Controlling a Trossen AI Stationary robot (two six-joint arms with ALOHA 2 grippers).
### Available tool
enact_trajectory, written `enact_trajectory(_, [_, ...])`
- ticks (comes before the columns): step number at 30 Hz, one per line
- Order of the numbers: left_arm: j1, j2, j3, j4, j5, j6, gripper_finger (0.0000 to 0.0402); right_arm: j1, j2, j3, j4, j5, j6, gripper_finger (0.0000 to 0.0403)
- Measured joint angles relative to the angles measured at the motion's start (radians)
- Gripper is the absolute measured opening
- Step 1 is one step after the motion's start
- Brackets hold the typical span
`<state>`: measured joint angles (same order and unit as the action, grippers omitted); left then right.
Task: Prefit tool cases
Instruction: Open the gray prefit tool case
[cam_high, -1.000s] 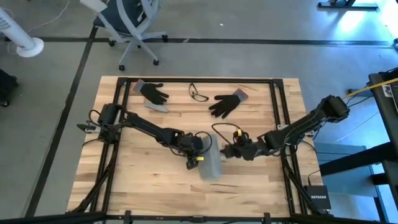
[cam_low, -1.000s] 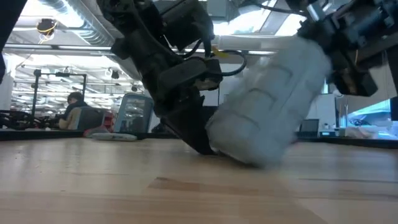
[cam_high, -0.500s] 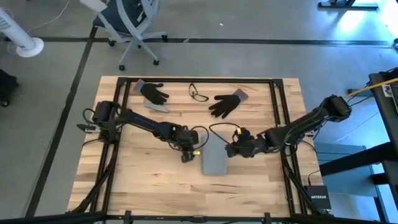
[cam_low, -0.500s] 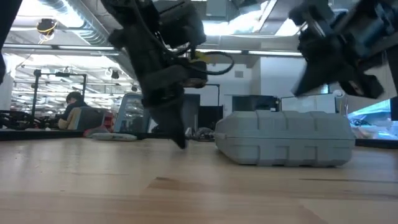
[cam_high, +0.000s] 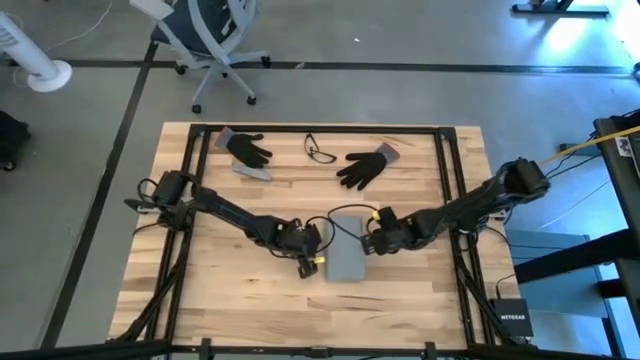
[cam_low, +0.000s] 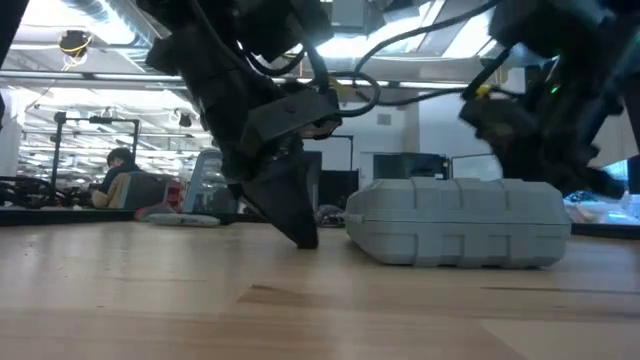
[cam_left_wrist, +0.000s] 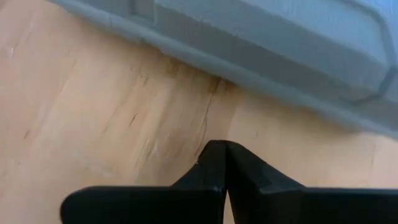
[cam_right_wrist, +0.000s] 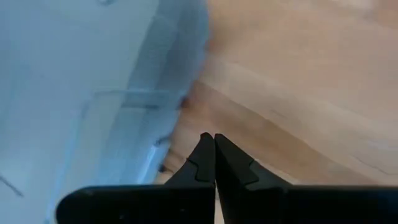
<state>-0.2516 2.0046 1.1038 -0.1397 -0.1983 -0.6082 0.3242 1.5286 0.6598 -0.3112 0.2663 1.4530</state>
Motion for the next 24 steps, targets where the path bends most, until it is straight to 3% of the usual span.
enact_trajectory(9, [0.008, 0.031, 0.001, 0.029, -0.005, -0.008, 0.0000, -0.069, 0.140, 0.001, 0.296, -0.012, -0.070, 0.0000])
enact_trajectory(17, [0.017, 0.036, 0.004, -0.006, -0.009, 0.161, 0.0000, -0.072, 0.123, 0.011, 0.323, -0.023, -0.067, 0.0000])
enact_trajectory(24, [0.030, 0.000, 0.003, -0.087, 0.008, 0.233, 0.0000, -0.071, 0.017, 0.016, 0.326, -0.031, -0.070, 0.0000])
